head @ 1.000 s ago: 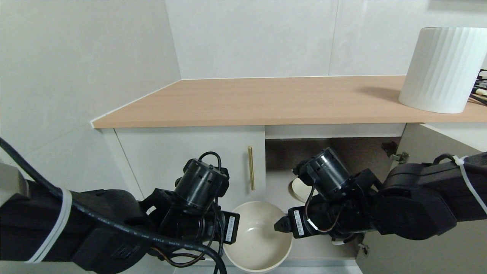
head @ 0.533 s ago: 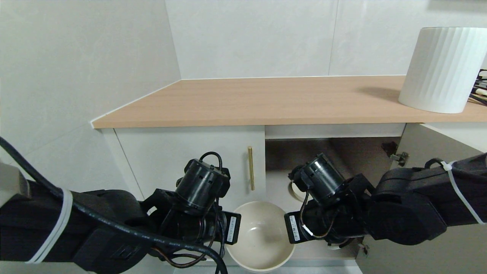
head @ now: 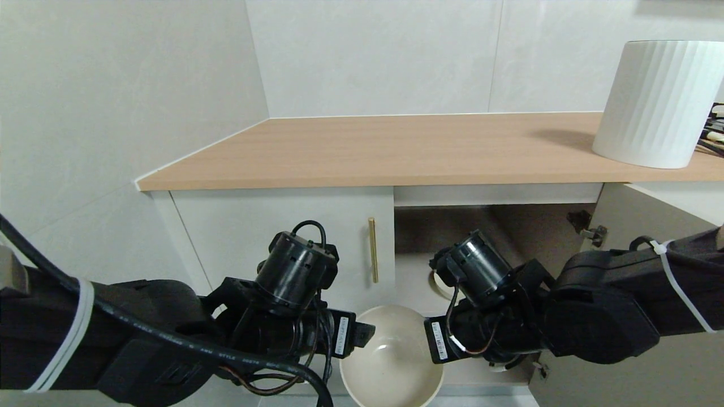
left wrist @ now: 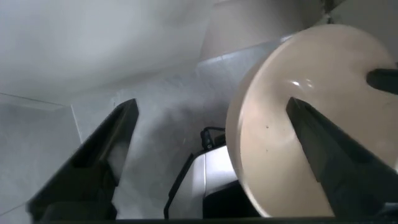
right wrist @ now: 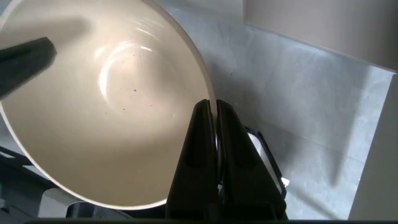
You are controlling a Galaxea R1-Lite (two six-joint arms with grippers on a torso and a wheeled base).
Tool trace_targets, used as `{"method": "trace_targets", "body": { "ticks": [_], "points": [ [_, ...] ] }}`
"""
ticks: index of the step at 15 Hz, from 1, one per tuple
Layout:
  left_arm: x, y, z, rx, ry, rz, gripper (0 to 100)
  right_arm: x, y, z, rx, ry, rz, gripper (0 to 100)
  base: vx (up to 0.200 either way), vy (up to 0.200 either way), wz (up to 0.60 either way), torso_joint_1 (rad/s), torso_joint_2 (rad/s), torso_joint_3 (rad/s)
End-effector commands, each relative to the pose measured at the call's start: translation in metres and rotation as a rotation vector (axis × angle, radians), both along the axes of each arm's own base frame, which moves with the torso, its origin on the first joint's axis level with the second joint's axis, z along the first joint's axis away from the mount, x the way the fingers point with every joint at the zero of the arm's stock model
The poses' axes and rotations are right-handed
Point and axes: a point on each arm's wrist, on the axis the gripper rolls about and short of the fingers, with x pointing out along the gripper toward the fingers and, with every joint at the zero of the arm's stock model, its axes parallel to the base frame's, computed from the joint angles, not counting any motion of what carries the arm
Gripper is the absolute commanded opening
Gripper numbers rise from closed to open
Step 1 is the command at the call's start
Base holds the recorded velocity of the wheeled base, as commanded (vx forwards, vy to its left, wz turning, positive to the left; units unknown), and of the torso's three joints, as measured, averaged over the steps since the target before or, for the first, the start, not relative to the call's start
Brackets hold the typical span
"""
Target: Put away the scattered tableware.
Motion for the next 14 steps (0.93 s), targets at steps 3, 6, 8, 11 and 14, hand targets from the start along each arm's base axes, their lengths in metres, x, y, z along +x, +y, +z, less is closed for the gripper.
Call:
{"method": "trace_targets", "body": {
  "ticks": [3,6,8,11,14],
  "points": [
    [-0.001,0.004,0.010,-0.025,-0.025,0.011,100,0.040,-0.018,-0.030,-0.053,-0.031,-0.176,0,0.000,0.000,0.00,0.000,0.00,0.000],
    [0.000,0.006,0.012,-0.029,-0.030,0.018,100,0.087,-0.037,-0.063,-0.033,-0.148,-0.374,0,0.000,0.000,0.00,0.000,0.00,0.000],
    [-0.001,0.007,0.014,-0.035,-0.035,0.017,100,0.106,-0.049,-0.069,-0.001,-0.200,-0.446,0,0.000,0.000,0.00,0.000,0.00,0.000],
    [-0.001,0.007,0.014,-0.035,-0.037,0.019,100,0.127,-0.067,-0.070,0.018,-0.216,-0.523,0,0.000,0.000,0.00,0.000,0.00,0.000],
    [-0.001,0.007,0.015,-0.036,-0.038,0.019,100,0.149,-0.085,-0.076,0.022,-0.224,-0.594,0,0.000,0.000,0.00,0.000,0.00,0.000]
  ]
}}
